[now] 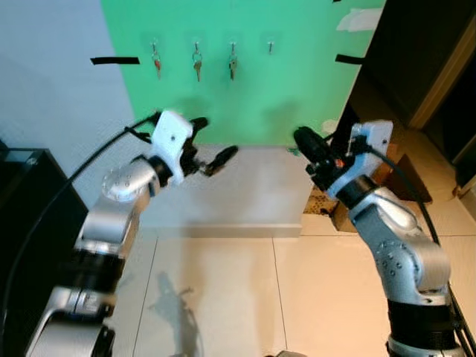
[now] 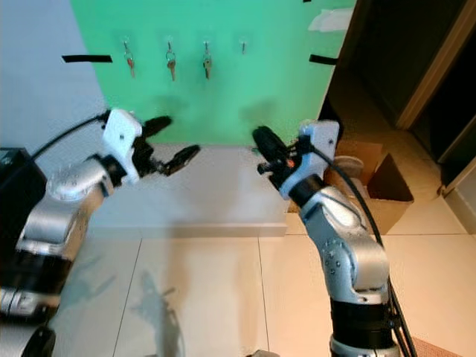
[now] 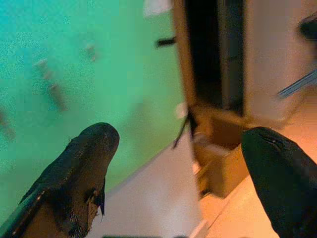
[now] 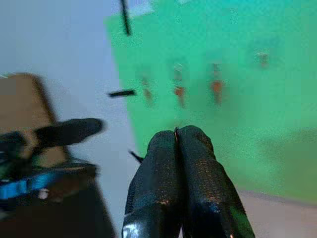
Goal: Hang keys on a hook
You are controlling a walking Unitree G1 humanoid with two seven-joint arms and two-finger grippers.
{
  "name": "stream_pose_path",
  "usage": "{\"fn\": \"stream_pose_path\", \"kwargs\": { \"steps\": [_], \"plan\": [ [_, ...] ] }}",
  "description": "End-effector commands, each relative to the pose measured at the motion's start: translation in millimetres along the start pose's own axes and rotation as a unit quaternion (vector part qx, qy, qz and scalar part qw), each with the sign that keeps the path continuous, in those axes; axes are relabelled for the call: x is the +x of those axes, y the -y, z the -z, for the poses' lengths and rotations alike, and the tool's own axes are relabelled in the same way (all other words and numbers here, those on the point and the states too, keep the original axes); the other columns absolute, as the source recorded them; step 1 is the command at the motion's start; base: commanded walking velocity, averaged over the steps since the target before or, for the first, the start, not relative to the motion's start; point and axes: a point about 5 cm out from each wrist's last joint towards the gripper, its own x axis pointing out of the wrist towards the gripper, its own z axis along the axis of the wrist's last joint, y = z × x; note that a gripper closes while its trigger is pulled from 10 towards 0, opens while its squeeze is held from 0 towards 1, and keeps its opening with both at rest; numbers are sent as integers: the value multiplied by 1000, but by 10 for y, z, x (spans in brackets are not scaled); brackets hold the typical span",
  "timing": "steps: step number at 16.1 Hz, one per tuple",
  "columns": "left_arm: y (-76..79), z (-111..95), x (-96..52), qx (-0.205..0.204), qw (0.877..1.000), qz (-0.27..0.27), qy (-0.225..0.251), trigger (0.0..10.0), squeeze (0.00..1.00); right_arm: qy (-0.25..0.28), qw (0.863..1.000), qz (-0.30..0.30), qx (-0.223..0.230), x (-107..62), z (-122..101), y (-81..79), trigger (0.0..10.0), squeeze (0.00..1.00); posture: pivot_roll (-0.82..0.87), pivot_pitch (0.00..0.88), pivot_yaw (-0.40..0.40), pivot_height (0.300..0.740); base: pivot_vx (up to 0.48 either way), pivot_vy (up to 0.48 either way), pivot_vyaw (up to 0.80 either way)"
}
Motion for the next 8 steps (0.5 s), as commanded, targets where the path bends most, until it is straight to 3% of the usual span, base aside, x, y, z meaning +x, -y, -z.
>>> {"fn": "stream_pose_path", "kwargs": {
  "steps": [1, 3, 4, 5, 6, 8],
  "plan": [
    [182, -126, 106, -38, 994, 94, 31, 10000, 1000, 21, 999, -38, 10, 9, -144, -83, 10000, 0, -63, 0, -24, 740, 0, 0, 0],
    [264, -123, 135, -54, 990, 128, 35, 10000, 1000, 24, 998, -52, 15, 13, -168, -117, 10000, 0, -73, 0, -14, 740, 0, 0, 0],
    [377, -90, 162, -77, 979, 184, 32, 10000, 1000, 30, 997, -74, 23, 8, -205, -181, 10000, 0, -73, 0, -14, 740, 0, 0, 0],
    [430, -62, 170, -88, 970, 226, 29, 10000, 0, 31, 995, -93, 30, -3, -226, -231, 10000, 0, -85, 0, -9, 740, 0, 0, 0],
    [434, -55, 173, -90, 968, 233, 28, 10000, 0, 30, 994, -98, 31, -6, -230, -241, 10000, 0, -85, 0, -9, 740, 0, 0, 0],
    [329, -112, 290, -37, 981, 184, 47, 9725, 0, 20, 992, -118, 30, -27, -233, -284, 10000, 0, -100, 0, 1, 740, 0, 0, 0]
  ]
}}
